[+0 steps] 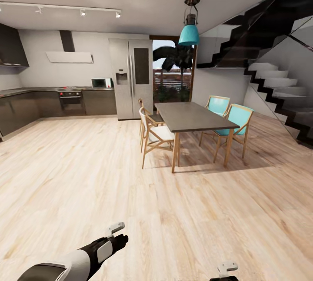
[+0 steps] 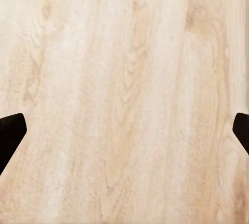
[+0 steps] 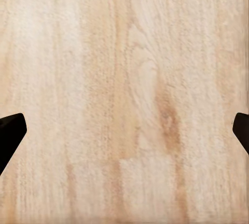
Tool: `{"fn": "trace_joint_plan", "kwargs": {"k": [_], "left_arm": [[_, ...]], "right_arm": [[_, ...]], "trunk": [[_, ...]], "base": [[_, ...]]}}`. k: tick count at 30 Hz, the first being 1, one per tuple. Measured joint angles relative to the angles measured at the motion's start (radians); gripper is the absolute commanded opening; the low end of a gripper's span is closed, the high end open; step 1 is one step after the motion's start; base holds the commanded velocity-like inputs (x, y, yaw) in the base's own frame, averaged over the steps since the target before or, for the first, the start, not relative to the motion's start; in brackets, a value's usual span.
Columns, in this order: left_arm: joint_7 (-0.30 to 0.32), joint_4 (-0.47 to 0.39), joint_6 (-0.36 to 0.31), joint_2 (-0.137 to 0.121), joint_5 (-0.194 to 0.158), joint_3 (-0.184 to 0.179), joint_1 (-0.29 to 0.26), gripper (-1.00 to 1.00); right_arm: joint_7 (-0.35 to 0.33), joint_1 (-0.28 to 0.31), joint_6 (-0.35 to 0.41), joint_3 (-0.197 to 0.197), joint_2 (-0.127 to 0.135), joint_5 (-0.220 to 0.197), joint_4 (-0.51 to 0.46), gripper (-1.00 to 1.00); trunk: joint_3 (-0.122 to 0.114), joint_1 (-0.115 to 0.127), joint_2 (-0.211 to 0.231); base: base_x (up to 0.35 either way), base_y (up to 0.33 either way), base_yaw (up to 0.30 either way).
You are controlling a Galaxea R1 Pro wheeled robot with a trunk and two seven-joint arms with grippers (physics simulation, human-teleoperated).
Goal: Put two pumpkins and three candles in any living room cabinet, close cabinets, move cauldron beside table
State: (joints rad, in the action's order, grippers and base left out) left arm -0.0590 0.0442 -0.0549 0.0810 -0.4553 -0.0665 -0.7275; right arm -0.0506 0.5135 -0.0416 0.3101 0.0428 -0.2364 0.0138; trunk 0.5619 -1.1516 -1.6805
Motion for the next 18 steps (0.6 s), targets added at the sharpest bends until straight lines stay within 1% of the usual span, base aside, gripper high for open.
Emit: {"fn": "trace_joint_plan", "kwargs": {"k": [12, 18], "left_arm": [[0.000, 0.001, 0.000, 0.001, 0.000, 0.000, 0.000, 1.00], [0.000, 0.001, 0.000, 0.001, 0.001, 0.000, 0.000, 1.00]], "right_arm": [[0.000, 0.000, -0.006, 0.000, 0.000, 0.000, 0.000, 1.00], [0.000, 0.000, -0.007, -0.001, 0.000, -0.001, 0.000, 1.00]], "trunk": [[0.011, 0.000, 0.000], [0.015, 0.000, 0.000]], "base": [[0.000, 0.000, -0.241], [0.000, 0.000, -0.103]]}}
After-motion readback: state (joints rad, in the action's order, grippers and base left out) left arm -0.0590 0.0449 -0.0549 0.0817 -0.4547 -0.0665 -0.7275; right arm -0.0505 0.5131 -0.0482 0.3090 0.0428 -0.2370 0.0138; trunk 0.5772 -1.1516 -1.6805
